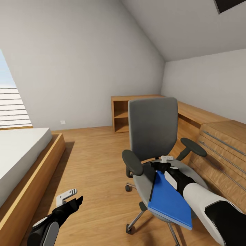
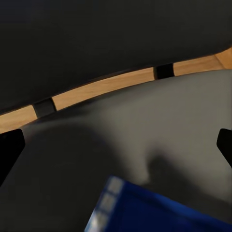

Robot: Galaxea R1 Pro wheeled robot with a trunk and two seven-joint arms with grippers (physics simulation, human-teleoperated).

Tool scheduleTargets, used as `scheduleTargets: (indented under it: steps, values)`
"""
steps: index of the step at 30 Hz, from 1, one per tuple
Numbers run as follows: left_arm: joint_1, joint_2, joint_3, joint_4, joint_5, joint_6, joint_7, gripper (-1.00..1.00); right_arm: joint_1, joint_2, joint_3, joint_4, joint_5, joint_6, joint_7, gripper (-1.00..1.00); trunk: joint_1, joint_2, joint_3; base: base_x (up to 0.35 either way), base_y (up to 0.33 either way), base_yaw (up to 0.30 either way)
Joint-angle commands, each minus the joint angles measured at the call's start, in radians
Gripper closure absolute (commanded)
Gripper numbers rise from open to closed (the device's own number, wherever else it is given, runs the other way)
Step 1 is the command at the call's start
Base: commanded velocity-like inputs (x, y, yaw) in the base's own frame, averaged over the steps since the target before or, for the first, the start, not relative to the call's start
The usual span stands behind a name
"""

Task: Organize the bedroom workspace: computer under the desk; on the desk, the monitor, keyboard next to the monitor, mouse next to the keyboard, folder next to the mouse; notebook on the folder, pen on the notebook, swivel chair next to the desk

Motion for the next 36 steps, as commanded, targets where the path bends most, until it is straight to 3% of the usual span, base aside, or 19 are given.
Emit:
scheduleTargets:
  steps: [1,4,13,18,31,36]
  values:
    - [-0.001,-0.001,0.001,-0.002,0.011,0.005,0.007,-1.0,0.0,-0.001,0.006,-0.002,-0.006,0.005,-0.002,-1.0,0.0,0.0,-0.001,0.0,0.0,0.0]
    - [-0.001,-0.002,0.001,-0.011,0.012,0.007,0.008,-1.0,0.0,-0.003,0.007,-0.002,-0.006,0.006,-0.002,-1.0,0.0,0.0,-0.001,0.0,0.0,0.0]
    - [-0.001,-0.005,0.003,-0.033,0.013,0.008,0.01,-1.0,0.0,-0.004,0.007,-0.001,-0.006,0.007,-0.002,-1.0,0.034,-0.063,-0.029,0.0,0.0,0.0]
    - [-0.001,-0.005,0.002,-0.033,0.013,0.008,0.01,-1.0,0.0,-0.004,0.007,-0.001,-0.006,0.006,-0.002,-1.0,0.034,-0.063,-0.029,0.0,0.0,0.0]
    - [-0.001,-0.005,0.001,-0.033,0.013,0.008,0.01,-1.0,0.0,-0.004,0.008,-0.002,-0.006,0.006,-0.002,-1.0,0.073,-0.133,-0.061,0.0,0.0,0.0]
    - [-0.001,-0.005,0.001,-0.033,0.013,0.008,0.01,-1.0,0.0,-0.004,0.008,-0.002,-0.006,0.006,-0.002,-1.0,0.073,-0.133,-0.061,0.0,0.0,0.0]
